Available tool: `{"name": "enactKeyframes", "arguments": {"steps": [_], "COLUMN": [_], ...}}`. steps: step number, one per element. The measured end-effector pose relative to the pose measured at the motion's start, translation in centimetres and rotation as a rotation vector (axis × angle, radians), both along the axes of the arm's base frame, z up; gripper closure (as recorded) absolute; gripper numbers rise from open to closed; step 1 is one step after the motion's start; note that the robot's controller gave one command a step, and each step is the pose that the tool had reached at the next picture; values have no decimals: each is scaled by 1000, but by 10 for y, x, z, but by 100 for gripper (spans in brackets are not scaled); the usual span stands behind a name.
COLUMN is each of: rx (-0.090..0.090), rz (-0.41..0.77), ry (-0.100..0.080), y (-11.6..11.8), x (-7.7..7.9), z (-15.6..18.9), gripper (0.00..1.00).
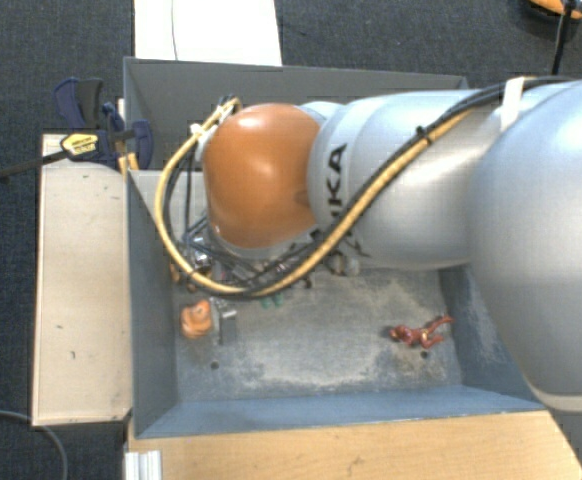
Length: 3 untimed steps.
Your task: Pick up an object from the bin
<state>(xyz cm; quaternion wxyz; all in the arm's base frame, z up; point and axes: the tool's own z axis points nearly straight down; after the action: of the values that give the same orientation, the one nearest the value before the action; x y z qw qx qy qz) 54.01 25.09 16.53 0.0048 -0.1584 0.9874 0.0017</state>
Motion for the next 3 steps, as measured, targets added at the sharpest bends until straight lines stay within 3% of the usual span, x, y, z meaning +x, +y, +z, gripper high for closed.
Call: {"name": "enactKeyframes", "arguments": {"steps": [1, 2, 3], "rx": [-3, -2, -3], "rz": [207, 429, 604], "ry": [3, -8, -4], "y": [2, 1, 2], "x": [5, 5, 13], "z": [-16, -87, -98], "gripper": [0, 0, 100]}}
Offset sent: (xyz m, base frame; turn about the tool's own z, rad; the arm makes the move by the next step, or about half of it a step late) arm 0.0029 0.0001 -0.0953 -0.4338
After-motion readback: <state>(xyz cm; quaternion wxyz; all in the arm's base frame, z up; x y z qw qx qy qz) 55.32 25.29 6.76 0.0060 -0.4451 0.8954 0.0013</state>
